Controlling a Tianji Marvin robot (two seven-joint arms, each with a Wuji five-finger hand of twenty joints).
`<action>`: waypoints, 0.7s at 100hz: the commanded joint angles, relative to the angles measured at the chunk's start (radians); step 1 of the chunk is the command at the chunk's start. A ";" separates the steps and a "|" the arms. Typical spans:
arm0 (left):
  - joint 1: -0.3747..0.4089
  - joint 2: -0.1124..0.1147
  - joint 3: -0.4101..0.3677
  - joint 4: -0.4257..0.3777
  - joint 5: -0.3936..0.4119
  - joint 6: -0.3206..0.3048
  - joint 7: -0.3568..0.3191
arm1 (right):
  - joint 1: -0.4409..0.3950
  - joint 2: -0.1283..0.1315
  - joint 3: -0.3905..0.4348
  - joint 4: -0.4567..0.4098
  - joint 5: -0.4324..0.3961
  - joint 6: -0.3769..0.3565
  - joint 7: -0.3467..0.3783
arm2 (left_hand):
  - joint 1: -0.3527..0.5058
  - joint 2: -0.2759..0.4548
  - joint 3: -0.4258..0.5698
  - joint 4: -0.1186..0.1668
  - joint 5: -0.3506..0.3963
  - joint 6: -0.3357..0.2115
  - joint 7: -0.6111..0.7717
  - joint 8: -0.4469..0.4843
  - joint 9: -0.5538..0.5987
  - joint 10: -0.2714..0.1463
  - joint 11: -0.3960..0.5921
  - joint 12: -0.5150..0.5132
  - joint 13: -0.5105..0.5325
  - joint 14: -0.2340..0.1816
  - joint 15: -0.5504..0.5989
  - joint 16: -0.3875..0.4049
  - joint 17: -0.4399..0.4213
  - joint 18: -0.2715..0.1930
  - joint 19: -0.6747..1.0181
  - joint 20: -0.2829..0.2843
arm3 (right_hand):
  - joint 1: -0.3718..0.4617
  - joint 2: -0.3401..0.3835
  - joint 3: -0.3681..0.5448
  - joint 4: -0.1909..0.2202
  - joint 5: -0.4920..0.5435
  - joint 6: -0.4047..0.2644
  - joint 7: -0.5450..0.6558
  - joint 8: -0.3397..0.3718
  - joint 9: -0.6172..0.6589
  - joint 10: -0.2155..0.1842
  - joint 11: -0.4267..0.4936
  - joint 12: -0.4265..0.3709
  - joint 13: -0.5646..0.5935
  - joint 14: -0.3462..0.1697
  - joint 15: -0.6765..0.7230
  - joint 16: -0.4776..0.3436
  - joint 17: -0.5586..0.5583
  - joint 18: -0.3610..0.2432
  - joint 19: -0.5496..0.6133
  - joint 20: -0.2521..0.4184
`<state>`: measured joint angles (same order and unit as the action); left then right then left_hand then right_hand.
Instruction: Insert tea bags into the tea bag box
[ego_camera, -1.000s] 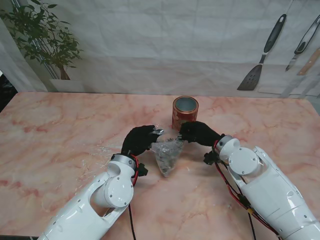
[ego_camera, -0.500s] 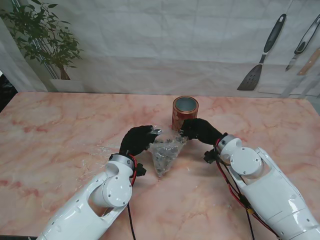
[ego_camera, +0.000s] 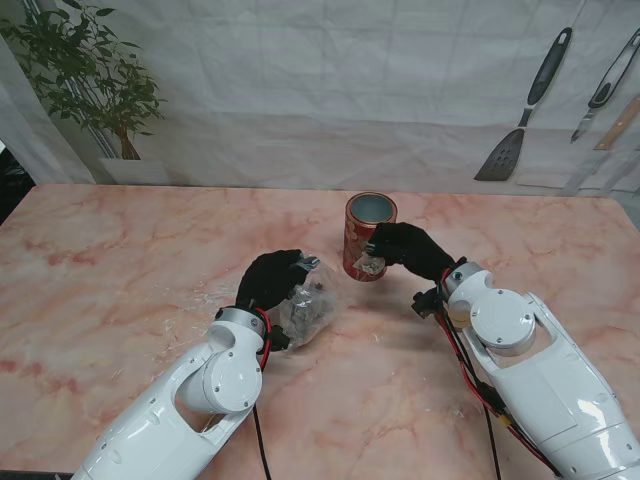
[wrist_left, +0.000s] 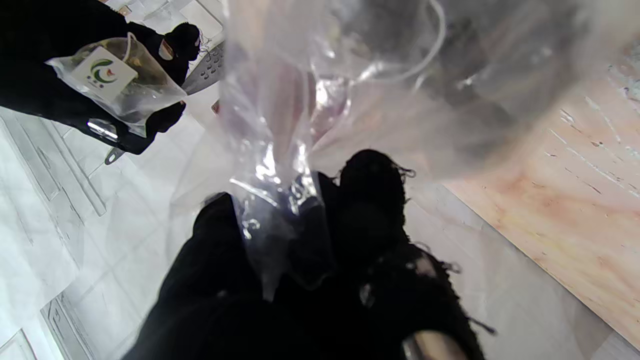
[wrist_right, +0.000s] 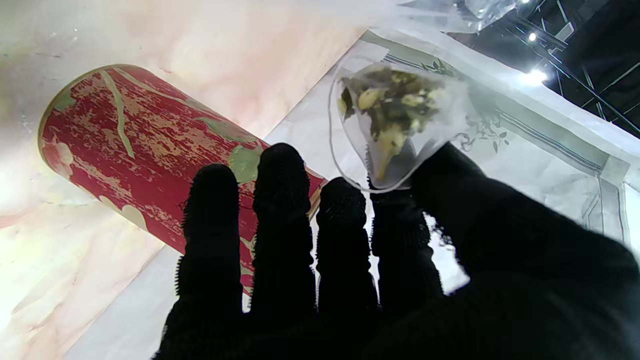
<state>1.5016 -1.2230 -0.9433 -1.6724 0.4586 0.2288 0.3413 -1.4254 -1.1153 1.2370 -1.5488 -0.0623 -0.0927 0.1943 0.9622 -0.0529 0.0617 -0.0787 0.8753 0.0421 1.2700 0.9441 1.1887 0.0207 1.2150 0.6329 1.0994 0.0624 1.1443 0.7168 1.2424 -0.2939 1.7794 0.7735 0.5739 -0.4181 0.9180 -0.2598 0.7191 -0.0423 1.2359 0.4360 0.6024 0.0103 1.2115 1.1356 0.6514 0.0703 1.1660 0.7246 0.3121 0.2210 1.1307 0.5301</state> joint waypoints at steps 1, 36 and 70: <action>0.001 -0.004 -0.004 -0.009 -0.007 0.002 -0.004 | -0.007 -0.002 0.005 -0.019 -0.039 -0.002 0.004 | 0.043 0.003 0.101 0.035 0.073 0.210 0.080 0.036 0.094 -0.097 0.013 -0.014 0.172 0.116 0.540 -0.009 -0.108 -0.047 0.315 -0.011 | 0.017 -0.019 0.018 0.003 0.009 -0.004 0.018 0.002 0.010 0.002 0.019 0.023 0.016 0.007 0.034 0.013 -0.003 0.021 0.023 0.013; 0.035 -0.001 -0.027 -0.048 0.010 0.005 0.010 | -0.012 0.001 0.047 -0.088 -0.123 0.076 -0.017 | 0.036 0.000 0.113 0.034 0.074 0.210 0.079 0.036 0.095 -0.097 0.013 -0.014 0.172 0.116 0.540 -0.009 -0.108 -0.047 0.315 -0.011 | 0.013 -0.021 0.021 0.002 0.014 -0.012 0.014 0.003 0.017 -0.005 0.014 0.024 0.021 0.007 0.033 0.012 -0.002 0.008 0.023 0.017; 0.038 0.003 -0.027 -0.046 0.010 -0.001 -0.003 | 0.008 -0.009 0.080 -0.144 -0.178 0.197 -0.066 | 0.031 -0.002 0.122 0.033 0.073 0.209 0.079 0.036 0.094 -0.099 0.013 -0.014 0.172 0.116 0.540 -0.009 -0.108 -0.047 0.315 -0.011 | 0.007 -0.024 0.027 -0.003 0.021 -0.025 0.008 0.002 0.025 -0.012 0.006 0.023 0.026 0.000 0.027 0.009 0.003 0.001 0.020 0.019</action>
<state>1.5403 -1.2209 -0.9715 -1.7137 0.4741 0.2297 0.3558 -1.4295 -1.1180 1.3127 -1.6823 -0.2366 0.0992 0.1309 0.9595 -0.0614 0.0740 -0.0788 0.8753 0.0421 1.2700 0.9445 1.1887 0.0208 1.2150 0.6329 1.0994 0.0624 1.1443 0.7167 1.2425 -0.2939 1.7795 0.7735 0.5738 -0.4272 0.9196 -0.2598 0.7208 -0.0414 1.2359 0.4360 0.6143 0.0105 1.2115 1.1466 0.6515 0.0709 1.1665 0.7246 0.3121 0.2317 1.1308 0.5319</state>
